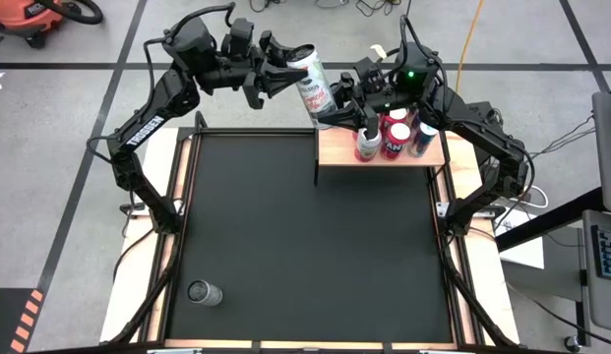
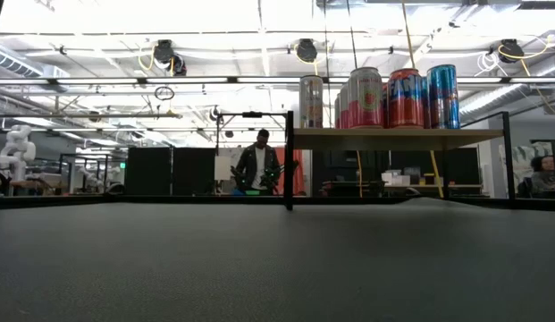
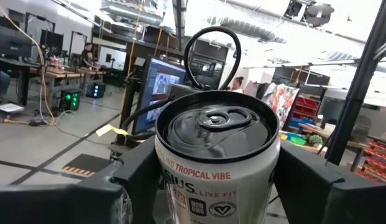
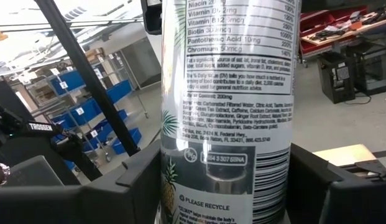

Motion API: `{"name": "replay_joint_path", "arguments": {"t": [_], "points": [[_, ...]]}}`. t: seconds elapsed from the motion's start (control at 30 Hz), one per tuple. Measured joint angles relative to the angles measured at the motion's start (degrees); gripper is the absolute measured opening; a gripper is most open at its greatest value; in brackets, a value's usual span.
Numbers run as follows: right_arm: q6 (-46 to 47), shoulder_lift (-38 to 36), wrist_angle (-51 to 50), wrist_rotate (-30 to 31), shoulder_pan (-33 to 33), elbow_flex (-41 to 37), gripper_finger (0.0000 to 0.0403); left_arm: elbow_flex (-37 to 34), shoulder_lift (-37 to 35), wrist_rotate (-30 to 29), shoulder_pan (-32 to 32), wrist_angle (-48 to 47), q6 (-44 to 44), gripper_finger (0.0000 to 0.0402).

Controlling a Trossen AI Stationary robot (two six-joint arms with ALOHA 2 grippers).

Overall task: Place canned beverage on shelf
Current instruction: Put the top white yellow soda can on the shelf aligned with the other white yellow soda can

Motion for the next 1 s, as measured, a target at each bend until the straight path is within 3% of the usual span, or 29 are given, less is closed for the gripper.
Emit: {"name": "replay_joint_path", "arguments": {"t": [0.43,0.7,1.0], "points": [[5.1,-0.1,-2.6,-0.1,-0.1,0.1,0.0284,0.0,0.0,-0.5,-0.1,0.3,-1.3,0.0252],[3.6,-0.6,-9.8,-4.7,-0.1,0.1,0.0294,0.0,0.0,-0.7,-1.4,0.3,-1.4,0.0252],[-8.2,-5.8,-25.0,4.0,-0.1,0.1,0.0295,0.0,-0.1,-0.9,-3.6,0.8,-1.9,0.0251]]}}
